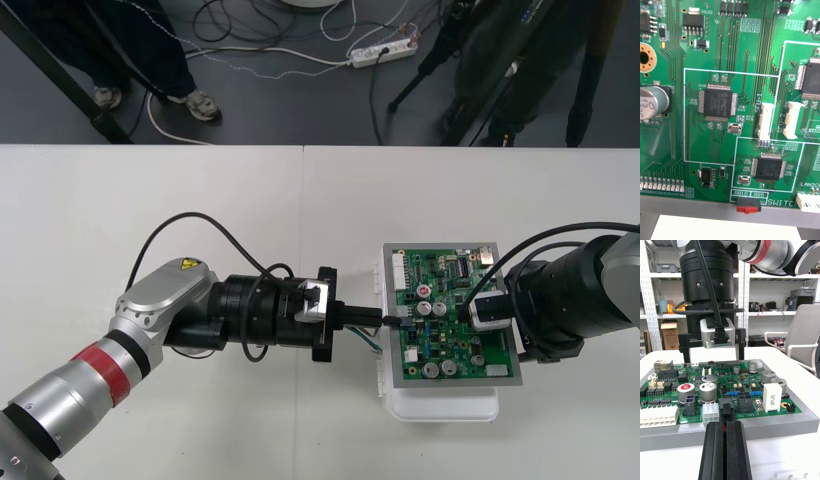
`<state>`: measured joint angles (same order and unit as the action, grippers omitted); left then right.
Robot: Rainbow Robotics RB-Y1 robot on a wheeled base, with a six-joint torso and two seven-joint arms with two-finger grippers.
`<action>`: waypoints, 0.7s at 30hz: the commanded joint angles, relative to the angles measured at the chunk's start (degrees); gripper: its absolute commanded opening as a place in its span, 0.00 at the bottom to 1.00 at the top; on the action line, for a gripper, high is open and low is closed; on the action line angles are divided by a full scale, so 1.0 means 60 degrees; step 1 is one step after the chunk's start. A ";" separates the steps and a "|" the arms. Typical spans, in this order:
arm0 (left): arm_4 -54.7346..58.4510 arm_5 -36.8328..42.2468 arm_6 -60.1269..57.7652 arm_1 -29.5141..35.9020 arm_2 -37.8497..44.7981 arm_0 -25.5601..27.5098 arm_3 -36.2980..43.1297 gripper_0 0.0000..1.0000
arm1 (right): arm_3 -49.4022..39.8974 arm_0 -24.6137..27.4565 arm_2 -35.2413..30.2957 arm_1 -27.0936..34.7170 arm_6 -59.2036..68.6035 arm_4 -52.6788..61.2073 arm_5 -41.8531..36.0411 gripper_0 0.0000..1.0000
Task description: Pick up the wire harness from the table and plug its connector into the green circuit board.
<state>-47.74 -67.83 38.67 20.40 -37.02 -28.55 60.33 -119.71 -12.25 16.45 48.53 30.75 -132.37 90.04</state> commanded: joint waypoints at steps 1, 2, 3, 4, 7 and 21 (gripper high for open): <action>0.0046 0.0656 0.0690 -0.0749 0.0179 -0.0398 0.0463 0.00 | -0.0263 -0.0287 0.0130 -0.0031 0.0455 0.0250 -0.0006 1.00; 0.0046 0.0656 0.0690 -0.0749 0.0179 -0.0398 0.0463 0.00 | -0.0263 -0.0287 0.0130 -0.0031 0.0470 0.0250 -0.0006 1.00; 0.0046 0.0656 0.0690 -0.0763 0.0179 -0.0398 0.0463 0.00 | -0.0263 -0.0287 0.0130 -0.0031 0.0455 0.0250 -0.0006 1.00; 0.0046 0.0656 0.0690 -0.0763 0.0179 -0.0398 0.0463 0.00 | -0.0263 -0.0287 0.0130 -0.0031 0.0455 0.0250 -0.0006 1.00; 0.0032 0.0656 0.0719 -0.0763 0.0179 -0.0384 0.0463 0.00 | -0.0263 -0.0287 0.0130 -0.0031 0.0455 0.0250 -0.0006 1.00; 0.0046 0.0715 0.0748 -0.0939 0.0193 -0.0252 0.0463 0.00 | -0.0263 -0.0302 0.0130 -0.0031 0.0441 0.0250 -0.0006 1.00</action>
<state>-48.12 -67.23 38.67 19.67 -37.02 -28.51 60.32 -119.60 -12.25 16.45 48.58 30.76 -132.37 90.09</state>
